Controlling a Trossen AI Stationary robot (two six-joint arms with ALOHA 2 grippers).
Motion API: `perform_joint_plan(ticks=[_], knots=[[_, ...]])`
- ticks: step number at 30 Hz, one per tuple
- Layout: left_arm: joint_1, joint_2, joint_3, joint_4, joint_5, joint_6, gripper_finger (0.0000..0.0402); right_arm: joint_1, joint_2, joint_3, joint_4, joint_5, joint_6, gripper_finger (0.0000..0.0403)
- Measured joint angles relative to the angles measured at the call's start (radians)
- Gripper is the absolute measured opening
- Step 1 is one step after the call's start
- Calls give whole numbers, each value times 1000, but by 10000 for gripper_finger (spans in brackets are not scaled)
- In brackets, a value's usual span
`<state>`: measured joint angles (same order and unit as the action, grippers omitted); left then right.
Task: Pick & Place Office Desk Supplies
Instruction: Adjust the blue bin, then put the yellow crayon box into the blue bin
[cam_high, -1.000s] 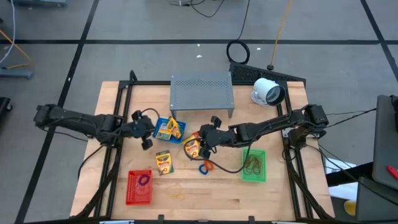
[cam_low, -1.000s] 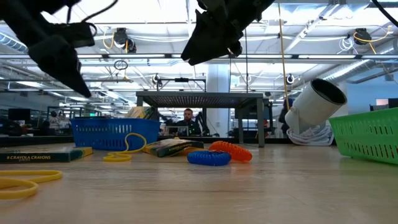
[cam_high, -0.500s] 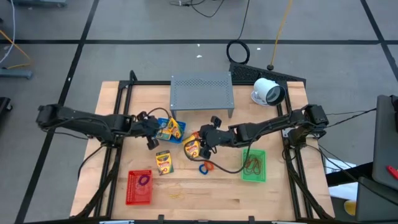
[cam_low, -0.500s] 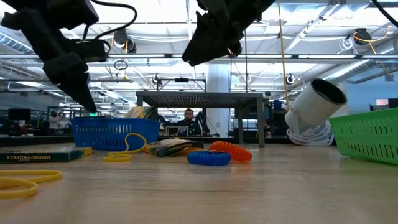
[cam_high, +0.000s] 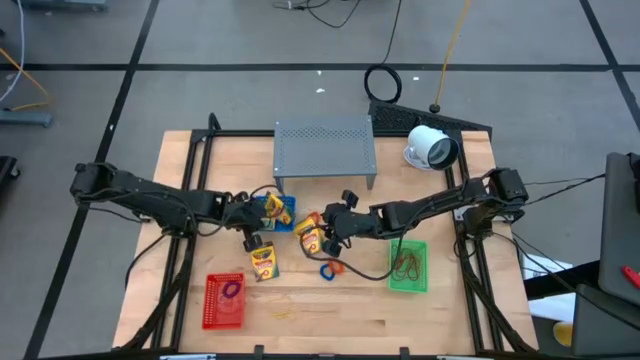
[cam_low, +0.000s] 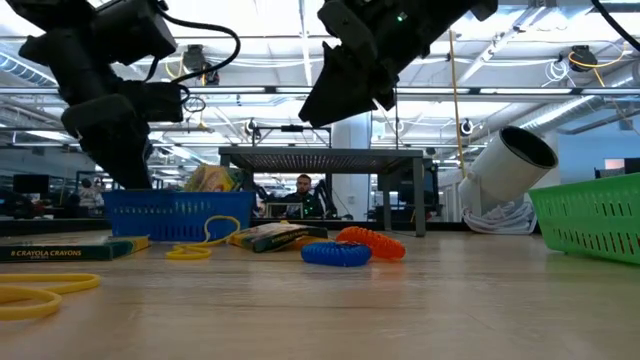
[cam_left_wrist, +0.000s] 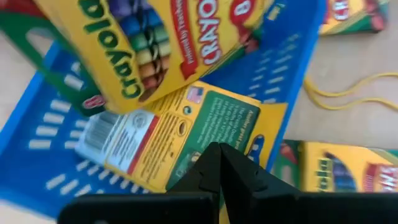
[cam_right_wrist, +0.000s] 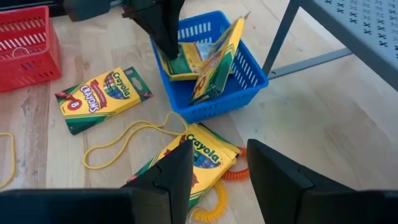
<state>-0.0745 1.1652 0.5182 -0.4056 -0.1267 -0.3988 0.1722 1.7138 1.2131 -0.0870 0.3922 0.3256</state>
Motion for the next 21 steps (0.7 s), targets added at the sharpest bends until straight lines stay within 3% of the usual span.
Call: perform_joint_plan(ticks=[12, 21], knots=[[-63, -14, 16, -5, 106, -82, 8, 0, 0, -6, 9, -1, -24, 139], [-96, -36, 131, -7, 27, -13, 4, 0, 0, -6, 9, -7, -24, 139]])
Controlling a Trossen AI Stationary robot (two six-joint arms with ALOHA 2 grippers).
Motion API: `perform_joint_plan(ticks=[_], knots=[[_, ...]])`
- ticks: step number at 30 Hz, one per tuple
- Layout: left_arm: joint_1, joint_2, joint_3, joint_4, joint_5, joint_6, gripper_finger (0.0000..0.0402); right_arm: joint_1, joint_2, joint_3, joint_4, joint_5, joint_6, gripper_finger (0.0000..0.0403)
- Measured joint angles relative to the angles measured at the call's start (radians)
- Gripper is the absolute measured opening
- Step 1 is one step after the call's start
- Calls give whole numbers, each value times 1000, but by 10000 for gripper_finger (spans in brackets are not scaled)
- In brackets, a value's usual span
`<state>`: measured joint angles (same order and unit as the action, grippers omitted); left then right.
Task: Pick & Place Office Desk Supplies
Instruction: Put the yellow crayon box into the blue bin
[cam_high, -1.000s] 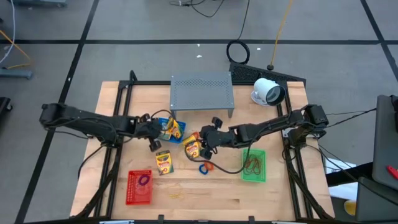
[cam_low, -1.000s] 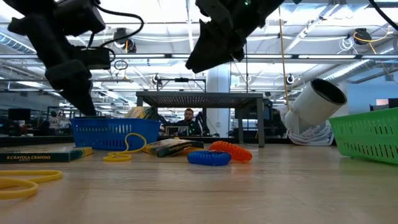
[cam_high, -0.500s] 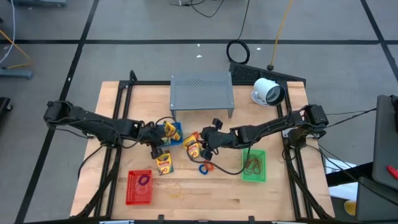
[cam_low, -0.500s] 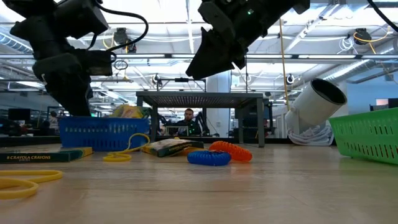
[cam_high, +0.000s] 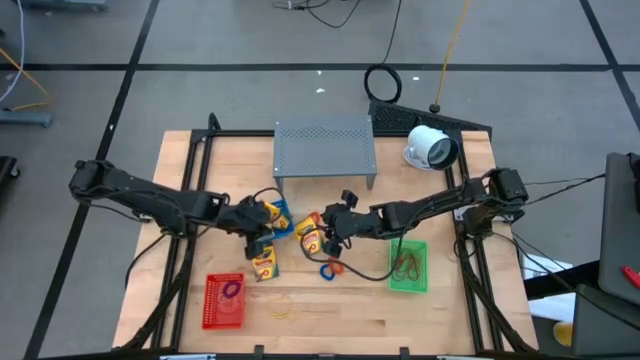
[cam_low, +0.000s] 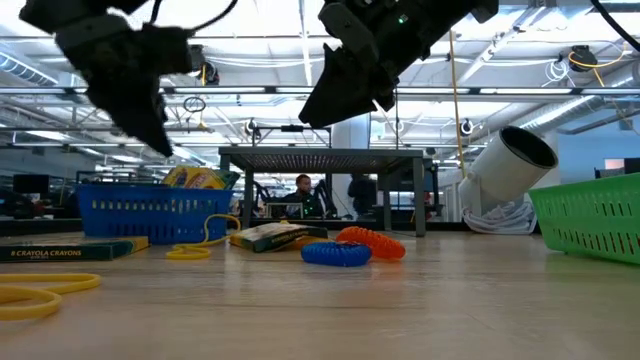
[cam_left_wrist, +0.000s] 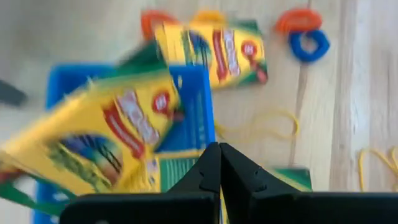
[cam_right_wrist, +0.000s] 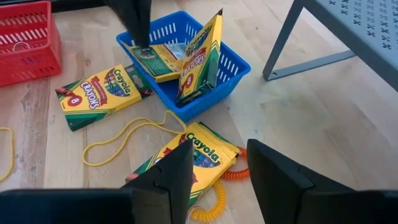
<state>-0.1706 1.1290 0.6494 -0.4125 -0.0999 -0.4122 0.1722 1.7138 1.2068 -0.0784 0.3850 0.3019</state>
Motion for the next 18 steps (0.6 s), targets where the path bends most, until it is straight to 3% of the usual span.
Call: perform_joint_plan(ticks=[8, 18], knots=[[-11, -71, 91, -11, -102, 98, 73, -74, 0, 0, -23, -288, 118, 139], [-50, -273, 96, -111, -195, 116, 131, -201, 0, 1, -99, -530, 239, 145]])
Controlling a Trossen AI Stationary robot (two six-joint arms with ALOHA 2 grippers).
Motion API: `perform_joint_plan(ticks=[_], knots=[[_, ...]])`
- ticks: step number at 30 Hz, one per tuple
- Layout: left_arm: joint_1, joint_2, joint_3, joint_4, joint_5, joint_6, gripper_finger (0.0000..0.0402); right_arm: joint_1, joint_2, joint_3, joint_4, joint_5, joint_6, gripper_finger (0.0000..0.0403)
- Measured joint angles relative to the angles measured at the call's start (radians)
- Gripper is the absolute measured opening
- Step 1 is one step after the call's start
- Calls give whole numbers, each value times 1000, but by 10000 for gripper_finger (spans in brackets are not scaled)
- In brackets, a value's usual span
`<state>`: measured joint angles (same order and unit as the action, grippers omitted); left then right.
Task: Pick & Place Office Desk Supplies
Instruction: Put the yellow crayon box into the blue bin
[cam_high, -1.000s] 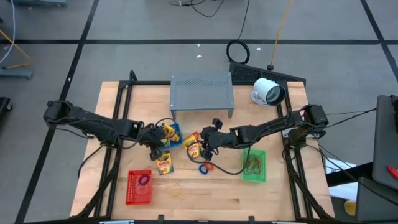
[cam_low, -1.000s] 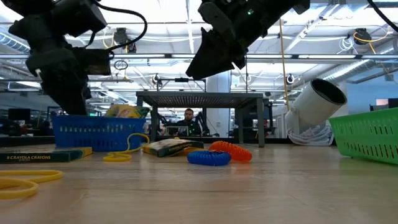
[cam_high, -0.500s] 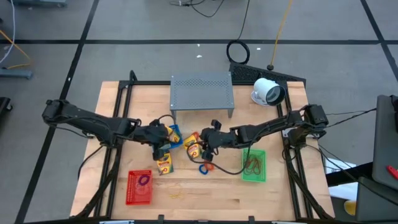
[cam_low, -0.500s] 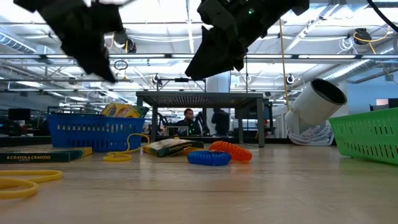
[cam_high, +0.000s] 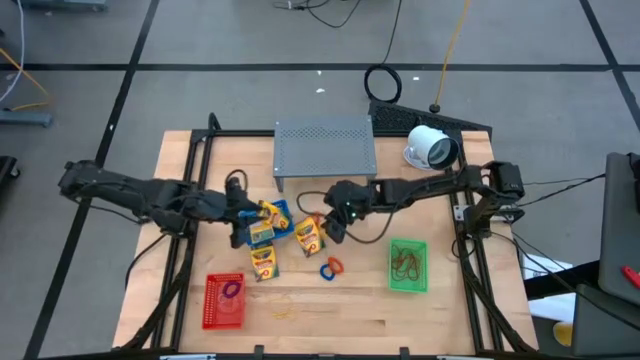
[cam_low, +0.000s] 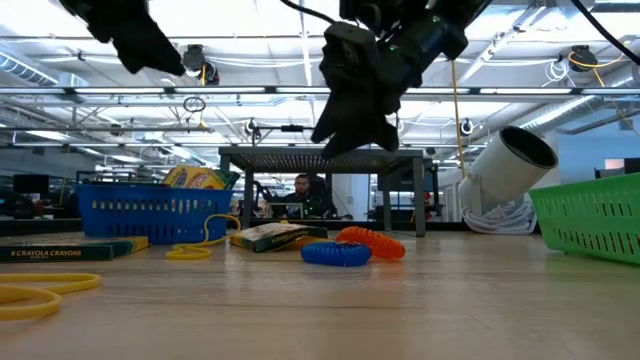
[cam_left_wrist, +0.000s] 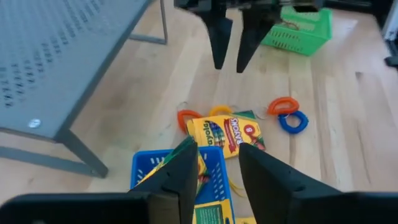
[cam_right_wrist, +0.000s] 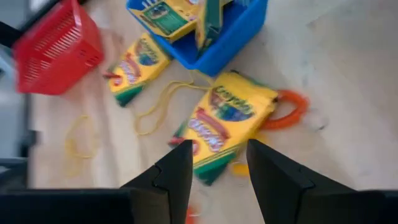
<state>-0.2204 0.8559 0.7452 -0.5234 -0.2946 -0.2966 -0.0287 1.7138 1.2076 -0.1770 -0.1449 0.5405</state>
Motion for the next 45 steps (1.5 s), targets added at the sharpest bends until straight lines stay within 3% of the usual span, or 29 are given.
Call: perform_joint_plan(ticks=[8, 15, 25, 32, 45], knots=[[-85, -178, -2, -25, -62, 71, 136, -62, 59, 1, 15, -201, 184, 166], [-154, -387, -129, 205, -11, 182, 136, -64, 128, 1, 34, -227, 249, 168], [-162, -638, -334, 323, 10, 198, 136, -59, 184, 21, 112, -226, 323, 166], [-162, -709, -375, 362, 61, 192, 136, -57, 217, 42, 102, -225, 319, 166], [-162, -714, -376, 364, 78, 192, 136, -53, 283, 43, 131, -223, 350, 166]])
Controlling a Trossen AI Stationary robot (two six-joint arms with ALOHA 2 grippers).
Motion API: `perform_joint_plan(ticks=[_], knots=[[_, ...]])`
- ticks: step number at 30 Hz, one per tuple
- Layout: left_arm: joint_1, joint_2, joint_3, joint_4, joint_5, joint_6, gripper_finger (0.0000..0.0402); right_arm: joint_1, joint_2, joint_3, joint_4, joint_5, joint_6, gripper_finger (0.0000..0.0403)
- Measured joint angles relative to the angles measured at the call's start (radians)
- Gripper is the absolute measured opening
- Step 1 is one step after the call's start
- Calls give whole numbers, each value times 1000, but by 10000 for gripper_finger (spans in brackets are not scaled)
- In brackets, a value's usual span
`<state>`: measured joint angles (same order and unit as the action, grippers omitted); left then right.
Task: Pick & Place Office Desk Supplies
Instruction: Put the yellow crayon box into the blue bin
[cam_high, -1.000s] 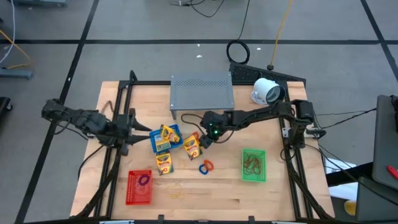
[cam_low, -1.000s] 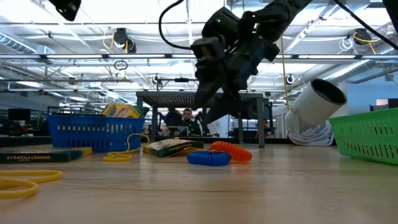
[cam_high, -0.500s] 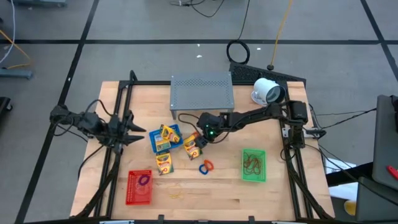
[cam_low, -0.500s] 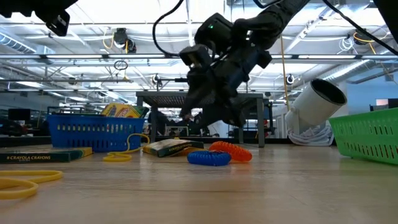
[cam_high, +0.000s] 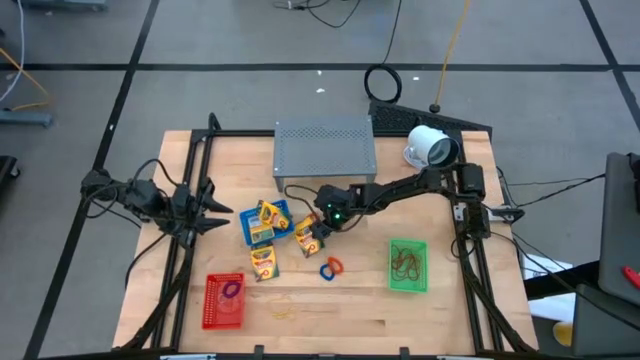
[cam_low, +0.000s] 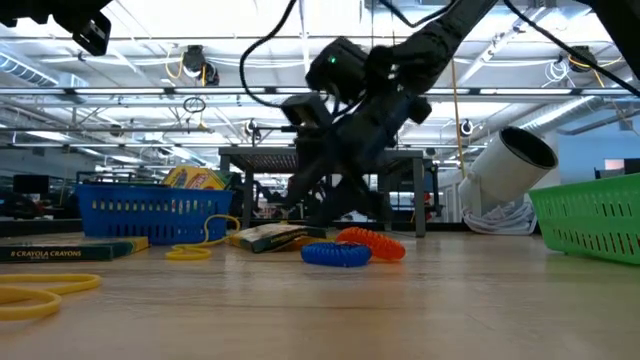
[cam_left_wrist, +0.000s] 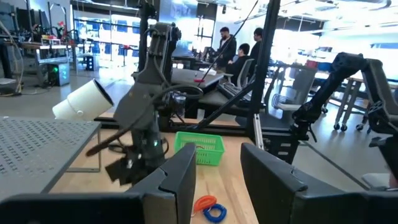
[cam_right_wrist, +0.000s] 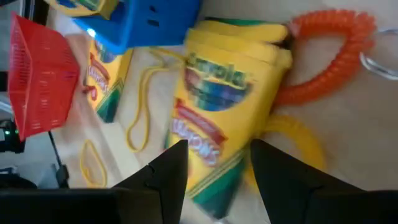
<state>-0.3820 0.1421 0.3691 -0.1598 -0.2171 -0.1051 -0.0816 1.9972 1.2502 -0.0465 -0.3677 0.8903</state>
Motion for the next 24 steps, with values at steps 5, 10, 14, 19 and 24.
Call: perform_joint_plan(ticks=[5, 10, 14, 19, 24], knots=[[0, 1, 0, -3, 16, -1, 136, 10, 29, -3, 73, -1, 33, 166], [0, 0, 0, -10, 17, -2, 136, 20, 31, -4, 101, 20, 48, 165], [0, 0, 0, -10, 17, -2, 136, 25, 31, -5, 102, 26, 43, 147], [0, 0, 0, -11, 17, -2, 136, 30, 31, -5, 107, 23, 37, 78], [0, 0, 0, -11, 17, -8, 136, 30, 30, -5, 116, 21, 24, 10]])
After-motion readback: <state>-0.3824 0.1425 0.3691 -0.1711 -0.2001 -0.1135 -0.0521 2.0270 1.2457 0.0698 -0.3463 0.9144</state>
